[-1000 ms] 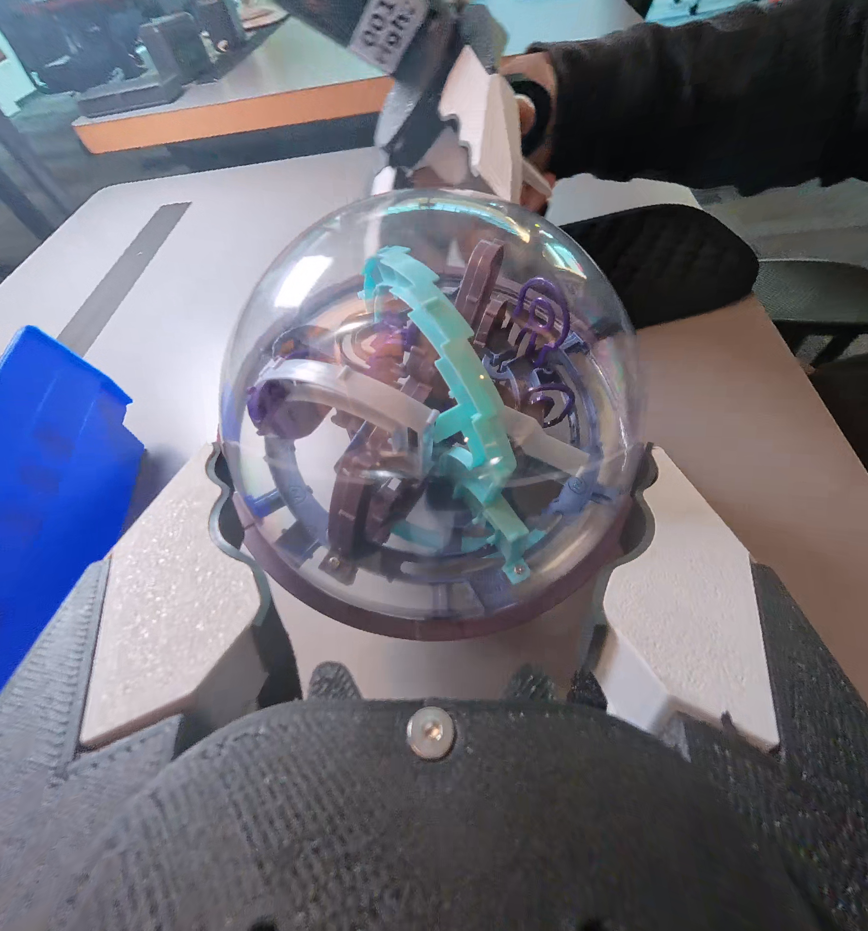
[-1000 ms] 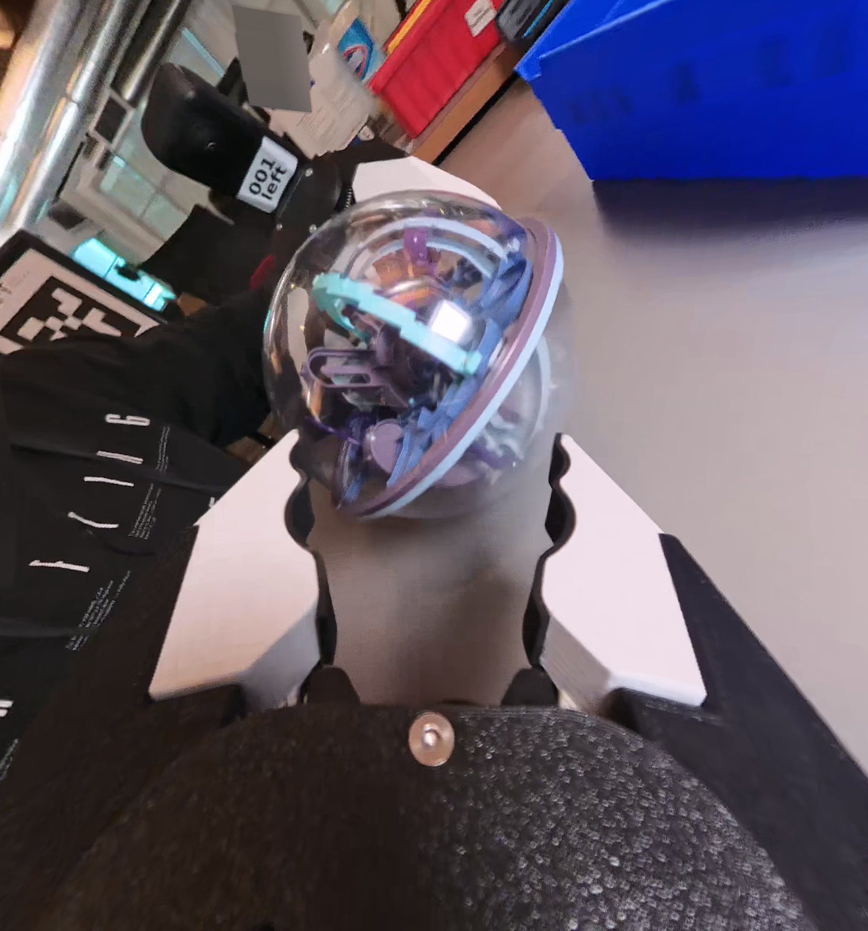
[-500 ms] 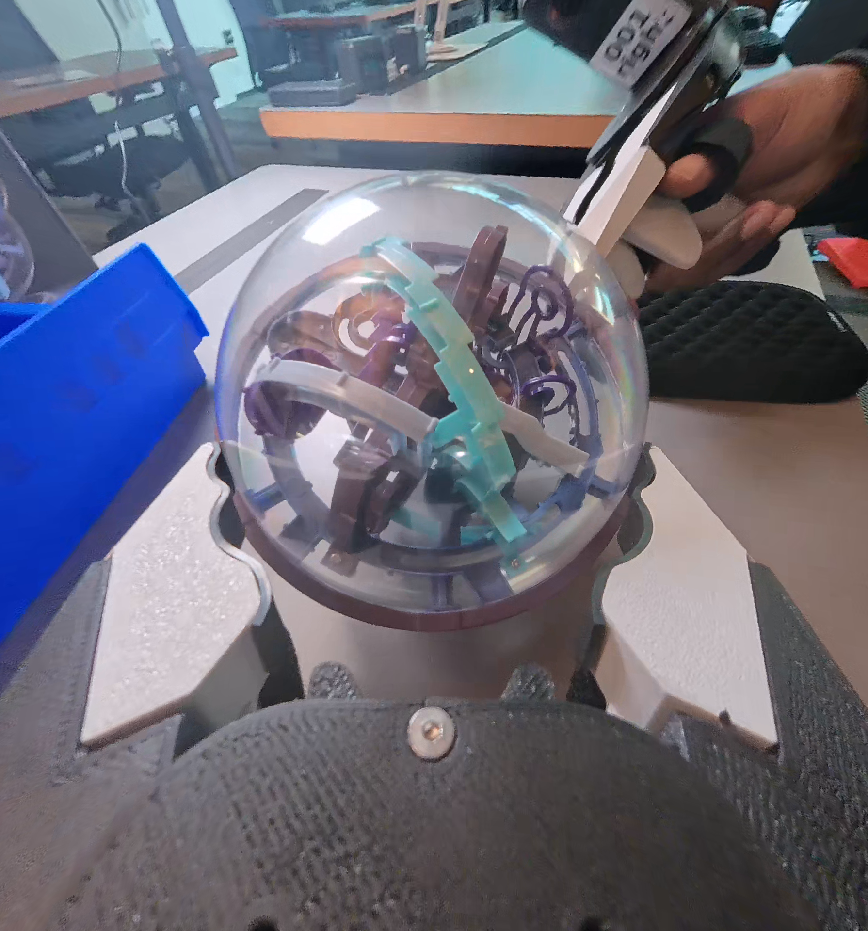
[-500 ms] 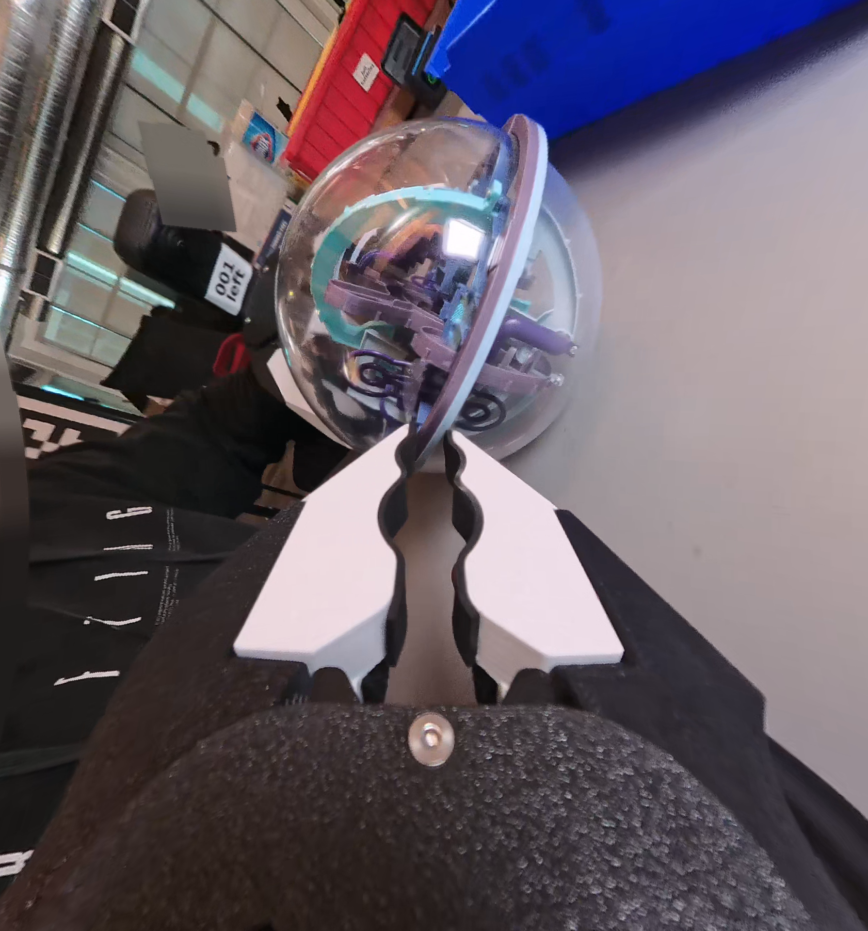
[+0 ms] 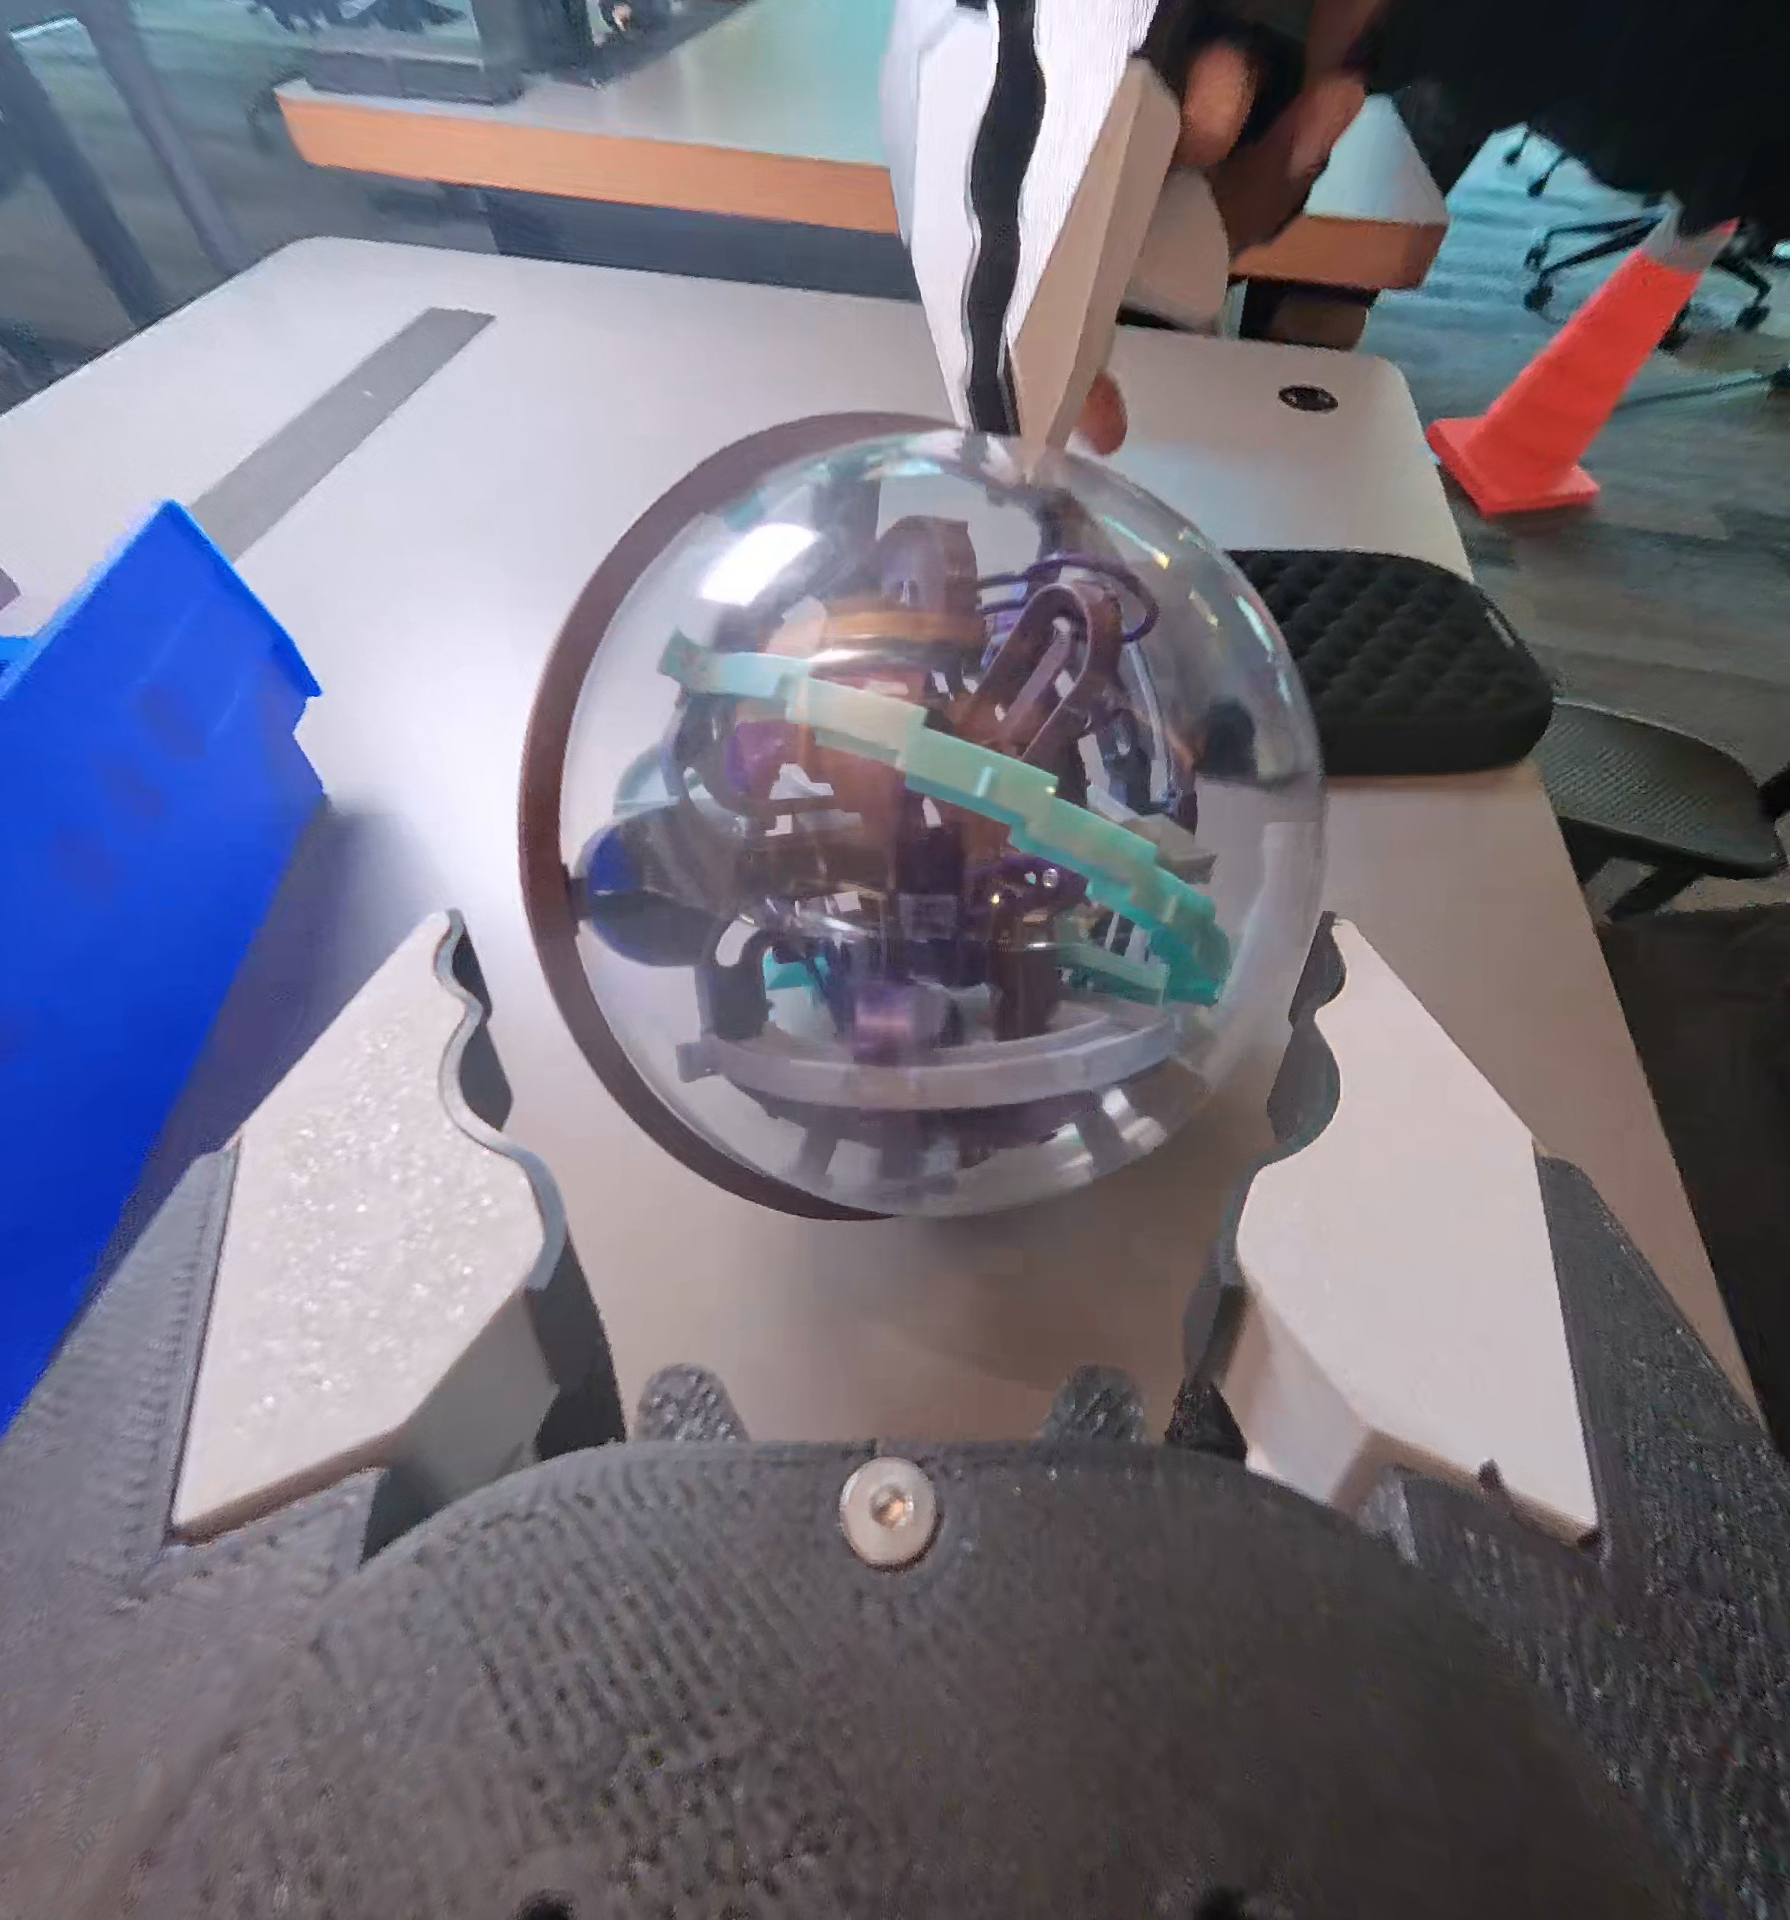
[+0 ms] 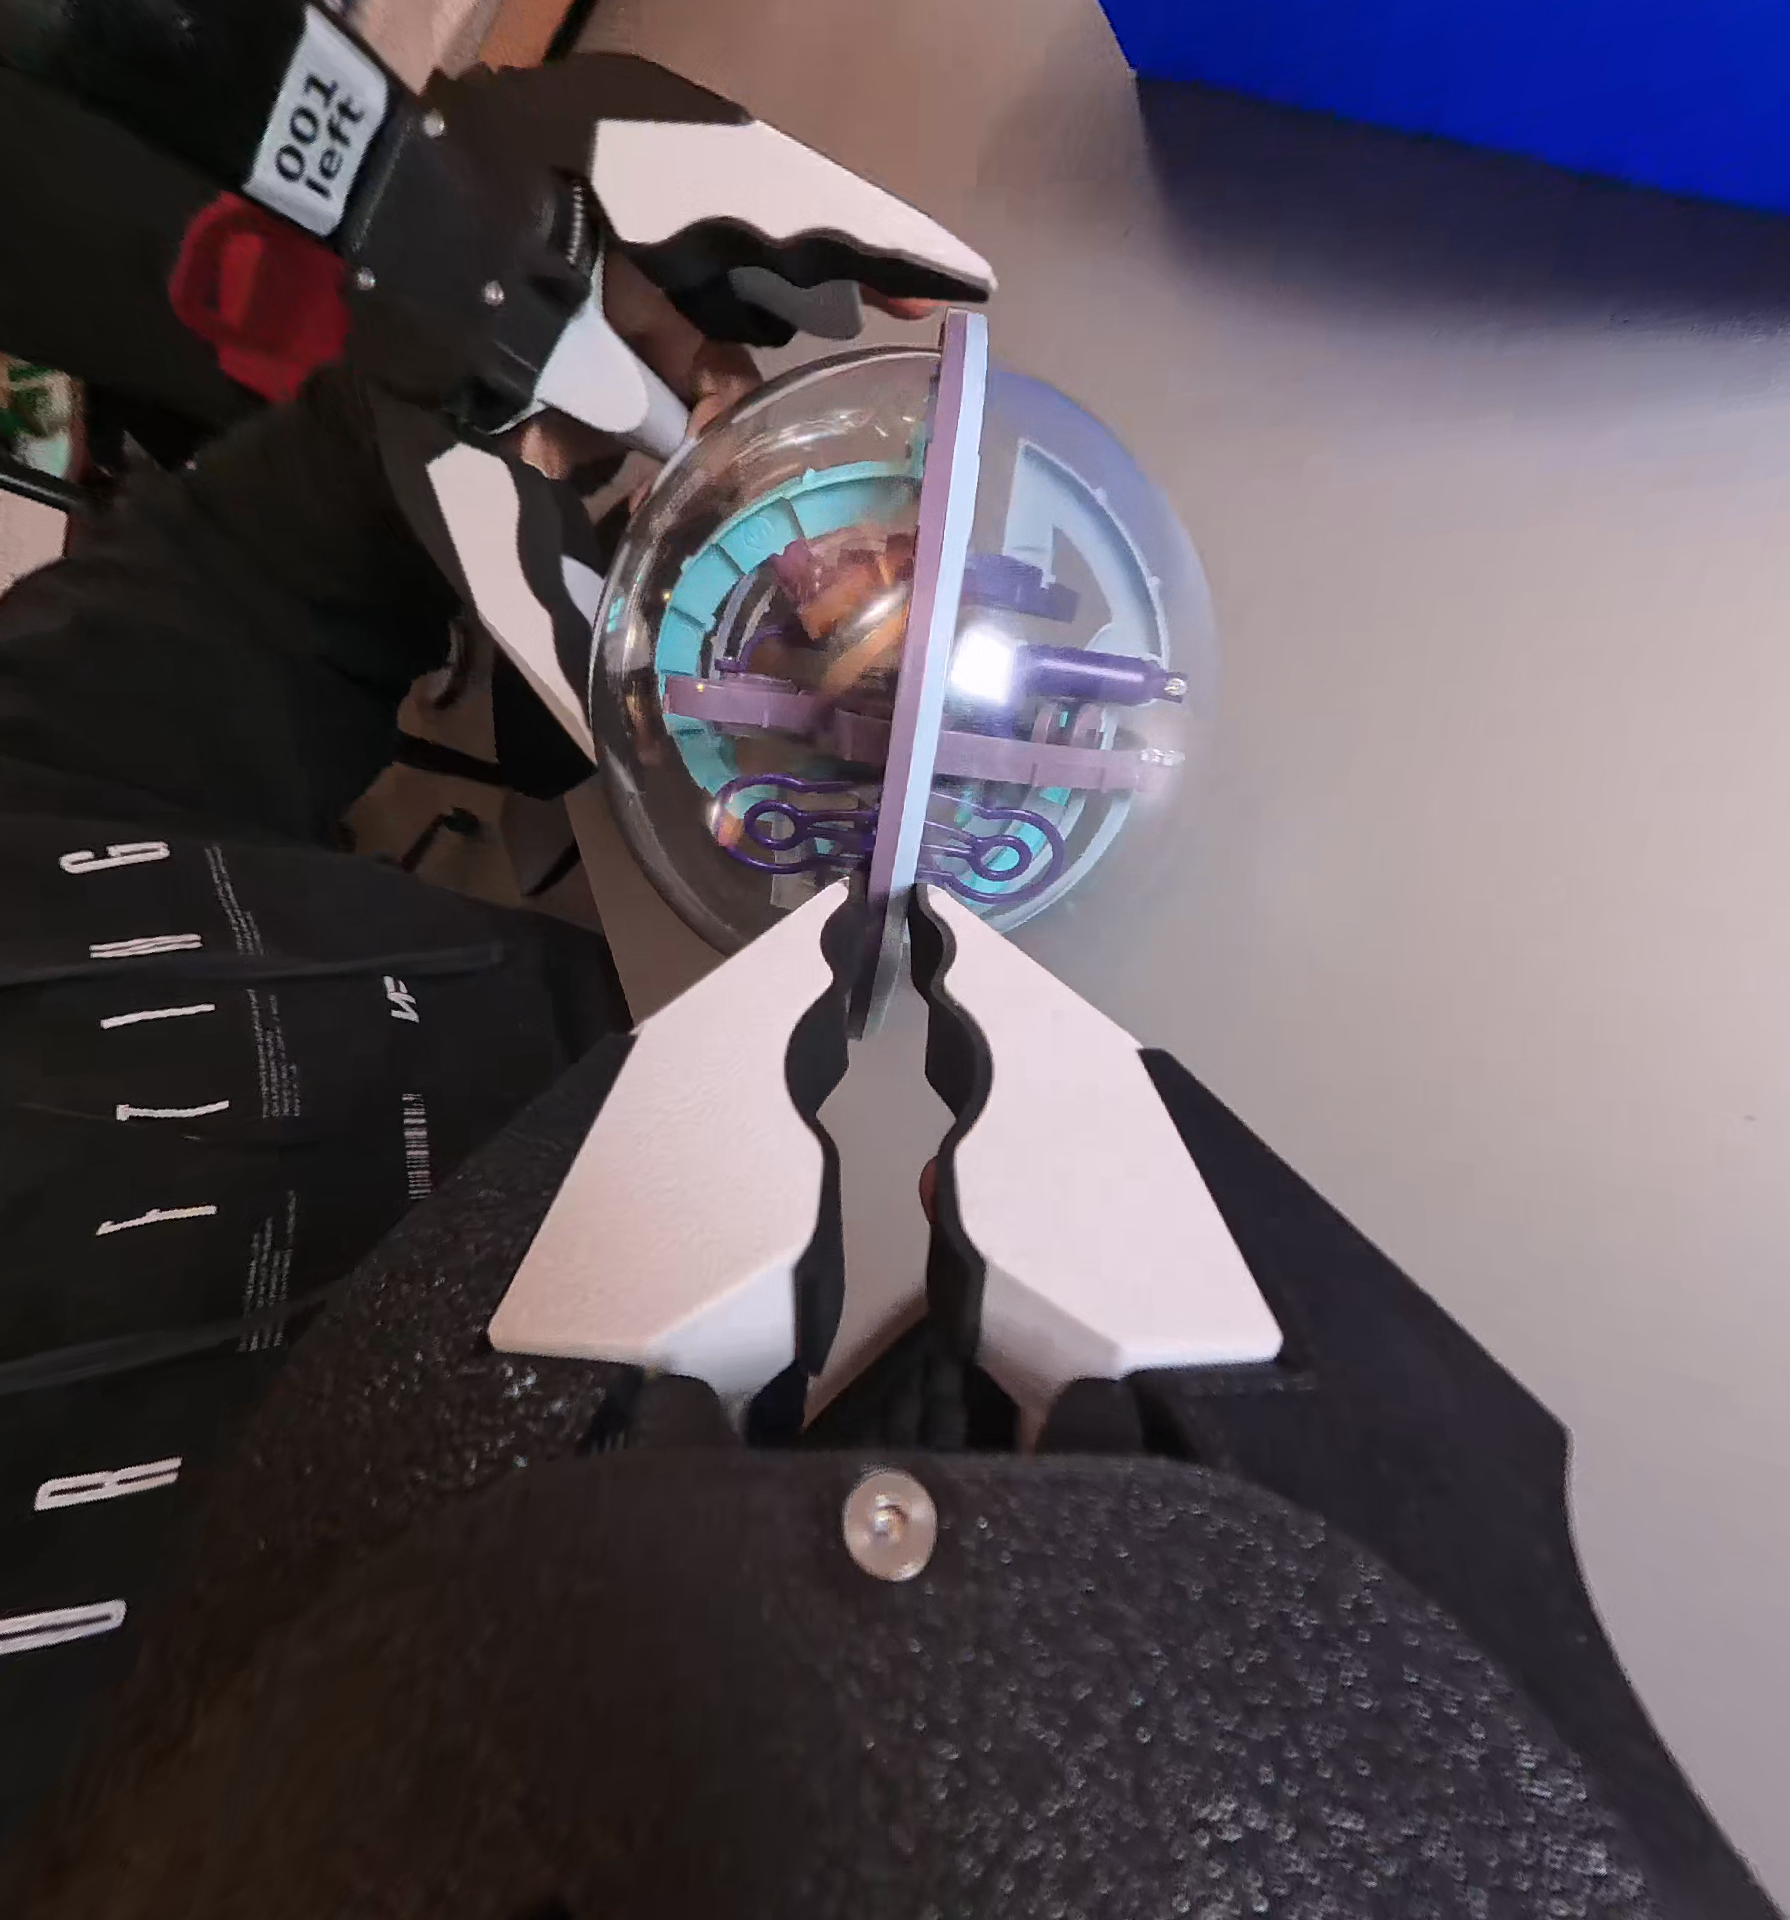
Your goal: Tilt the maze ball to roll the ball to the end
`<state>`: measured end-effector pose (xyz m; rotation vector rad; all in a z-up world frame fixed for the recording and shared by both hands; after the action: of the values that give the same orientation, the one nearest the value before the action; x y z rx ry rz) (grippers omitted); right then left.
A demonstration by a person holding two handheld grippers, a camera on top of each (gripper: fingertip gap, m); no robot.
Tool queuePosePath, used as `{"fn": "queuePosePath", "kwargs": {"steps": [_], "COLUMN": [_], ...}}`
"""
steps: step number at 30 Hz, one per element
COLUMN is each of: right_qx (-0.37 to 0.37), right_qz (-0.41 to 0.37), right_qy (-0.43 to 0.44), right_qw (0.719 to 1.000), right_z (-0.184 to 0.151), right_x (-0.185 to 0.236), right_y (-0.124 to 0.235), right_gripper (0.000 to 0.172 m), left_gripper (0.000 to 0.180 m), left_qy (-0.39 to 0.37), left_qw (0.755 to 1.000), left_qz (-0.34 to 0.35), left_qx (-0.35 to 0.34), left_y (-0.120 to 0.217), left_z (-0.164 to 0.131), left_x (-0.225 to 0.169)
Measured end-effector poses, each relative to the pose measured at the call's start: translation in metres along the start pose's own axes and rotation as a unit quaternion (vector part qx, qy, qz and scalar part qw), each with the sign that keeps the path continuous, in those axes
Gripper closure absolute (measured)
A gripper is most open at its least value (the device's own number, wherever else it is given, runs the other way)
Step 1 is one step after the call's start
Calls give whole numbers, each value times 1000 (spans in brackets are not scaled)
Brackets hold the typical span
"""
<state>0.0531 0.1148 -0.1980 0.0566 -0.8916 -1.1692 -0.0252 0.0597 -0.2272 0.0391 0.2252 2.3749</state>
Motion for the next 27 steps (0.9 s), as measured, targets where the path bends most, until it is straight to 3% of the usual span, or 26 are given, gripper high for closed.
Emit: {"fn": "queuePosePath", "kwargs": {"steps": [3, 14, 27], "right_qx": [26, 87, 107], "right_qz": [-8, -35, -35], "right_qy": [13, 75, 114], "right_qw": [1000, 993, 987], "right_z": [6, 29, 30], "right_x": [2, 12, 19], "right_y": [-2, -12, -16], "right_gripper": [167, 167, 166], "left_gripper": [33, 32, 32], "left_qy": [16, 50, 17], "left_qw": [1000, 997, 995], "left_qz": [-16, 37, 77], "left_qx": [0, -51, -67], "left_y": [-7, -6, 1], "left_z": [-7, -18, -20], "left_x": [-5, -4, -8]}}
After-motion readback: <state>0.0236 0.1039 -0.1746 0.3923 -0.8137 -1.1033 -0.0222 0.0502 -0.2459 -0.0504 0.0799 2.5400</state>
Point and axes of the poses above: each gripper's, where its closed fingertips meet, y back along the fingers, z out of its top, x = y × z across the jaws, the point moved 1 cm from there along y, back along the fingers, and after that the axes turned 14 degrees about -x, right-handed, at the moved point
